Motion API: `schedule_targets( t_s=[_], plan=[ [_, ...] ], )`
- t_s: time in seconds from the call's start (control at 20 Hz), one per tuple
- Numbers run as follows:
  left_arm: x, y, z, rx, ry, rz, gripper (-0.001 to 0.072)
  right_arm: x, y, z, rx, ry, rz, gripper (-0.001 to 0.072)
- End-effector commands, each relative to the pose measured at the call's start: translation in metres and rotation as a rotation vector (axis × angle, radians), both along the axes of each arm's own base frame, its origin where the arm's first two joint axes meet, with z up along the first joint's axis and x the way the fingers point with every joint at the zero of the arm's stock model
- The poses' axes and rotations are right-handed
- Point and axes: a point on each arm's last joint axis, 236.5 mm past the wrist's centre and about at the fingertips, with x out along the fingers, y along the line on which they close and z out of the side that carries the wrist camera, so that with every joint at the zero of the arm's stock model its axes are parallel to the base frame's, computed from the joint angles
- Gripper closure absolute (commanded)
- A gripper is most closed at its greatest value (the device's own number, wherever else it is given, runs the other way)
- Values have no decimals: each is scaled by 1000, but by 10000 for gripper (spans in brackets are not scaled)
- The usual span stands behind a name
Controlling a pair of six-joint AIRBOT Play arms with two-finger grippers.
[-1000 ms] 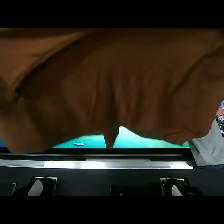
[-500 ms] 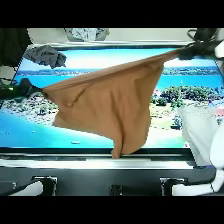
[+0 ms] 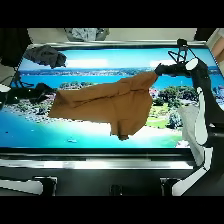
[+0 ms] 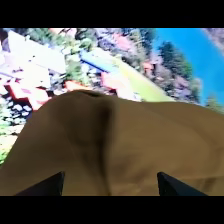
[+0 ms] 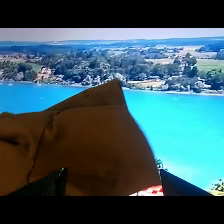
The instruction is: Fold the shirts.
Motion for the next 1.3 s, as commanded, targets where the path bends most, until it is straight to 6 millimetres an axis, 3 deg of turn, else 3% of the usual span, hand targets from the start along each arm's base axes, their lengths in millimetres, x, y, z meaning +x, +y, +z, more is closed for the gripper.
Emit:
schedule_targets(
  t_s=[0.0, 0.05, 0.1, 0.15, 0.2, 0.3, 0.4, 0.5, 0.8, 1.0, 1.1, 1.15, 1.2, 1.25],
  plan=[
    [-35, 43, 21, 88, 121, -84, 28, -59, -12, 14, -97, 135, 174, 45],
    [-61, 75, 16, 168, 240, -36, 82, -99, -28, 11, -124, 261, 220, 50],
    [-90, 107, 5, 241, 372, 46, 88, -130, -41, 8, -132, 363, 258, 82],
    [-110, 120, -4, 263, 451, 88, 87, -156, -51, 3, -124, 461, 285, 88],
    [-124, 117, -16, 230, 495, 88, 88, -174, -57, -2, -111, 531, 298, 88],
    [-138, 91, -43, 146, 532, 49, 87, -195, -58, -11, -112, 611, 338, 88],
    [-137, 59, -66, 63, 521, 21, 87, -199, -46, -15, -75, 626, 366, 88],
    [-130, 44, -84, 46, 492, 39, 87, -200, -36, -18, -77, 626, 397, 88],
    [-99, 28, -97, 26, 403, 80, 90, -198, -29, -18, -94, 614, 432, 88],
    [-94, 14, -112, -3, 420, 71, 140, -201, -28, -17, -91, 624, 438, 88],
    [-84, 18, -113, 17, 385, 93, 293, -203, -28, -16, -89, 630, 442, 88],
    [-79, 20, -113, 27, 366, 105, 324, -204, -28, -16, -89, 631, 442, 88],
    [-76, 22, -113, 33, 357, 112, 474, -206, -28, -17, -90, 641, 444, 88],
    [-75, 23, -113, 37, 353, 115, 547, -210, -30, -20, -94, 656, 440, 87]
  ],
)
